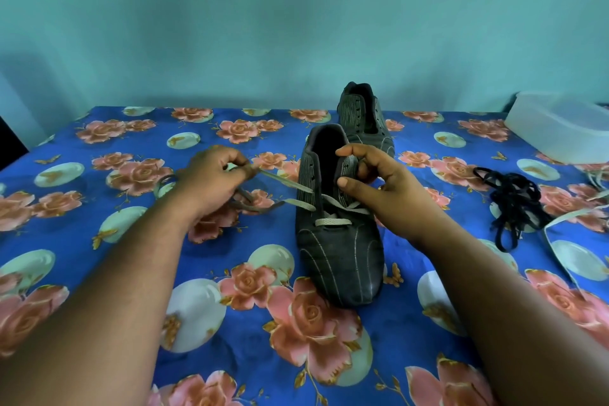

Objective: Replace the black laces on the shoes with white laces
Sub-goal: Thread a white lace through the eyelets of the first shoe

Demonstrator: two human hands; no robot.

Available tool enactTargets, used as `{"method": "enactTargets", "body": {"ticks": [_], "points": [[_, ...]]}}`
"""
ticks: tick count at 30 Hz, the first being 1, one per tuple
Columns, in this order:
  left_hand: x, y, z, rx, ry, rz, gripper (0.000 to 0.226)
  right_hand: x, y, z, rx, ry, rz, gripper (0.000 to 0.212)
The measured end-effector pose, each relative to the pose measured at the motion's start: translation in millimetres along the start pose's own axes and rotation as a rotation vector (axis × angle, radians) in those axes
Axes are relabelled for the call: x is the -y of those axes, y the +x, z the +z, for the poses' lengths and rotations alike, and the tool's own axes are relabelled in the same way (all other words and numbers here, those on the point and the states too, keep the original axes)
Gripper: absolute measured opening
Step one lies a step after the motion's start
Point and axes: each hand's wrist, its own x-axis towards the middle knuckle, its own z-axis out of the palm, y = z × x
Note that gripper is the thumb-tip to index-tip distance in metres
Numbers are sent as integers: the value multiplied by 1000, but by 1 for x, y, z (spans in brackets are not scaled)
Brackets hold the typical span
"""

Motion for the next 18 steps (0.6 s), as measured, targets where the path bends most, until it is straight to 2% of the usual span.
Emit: {"method": "enactTargets", "body": {"ticks": [3, 5, 8, 10, 13, 15, 18], "points": [[7, 6, -2, -171, 174, -80, 26, 1, -1, -1, 1, 8, 10, 37], [6, 8, -1, -272, 367, -101, 20, 1, -1, -1, 0, 5, 15, 37], [3, 7, 4, -270, 464, -56, 24, 2, -1, 0, 0, 16, 17, 36], [0, 4, 8, -218, 354, 126, 38, 3, -1, 0, -2, 23, 22, 35], [-15, -9, 19, 33, 73, 422, 51, 4, -1, 0, -3, 32, 22, 33], [-22, -15, 30, 180, -2, 463, 54, 4, -1, 0, 0, 34, 18, 33], [-21, -12, 39, 266, -51, 434, 32, 3, 0, 1, 4, 29, 19, 32]]}}
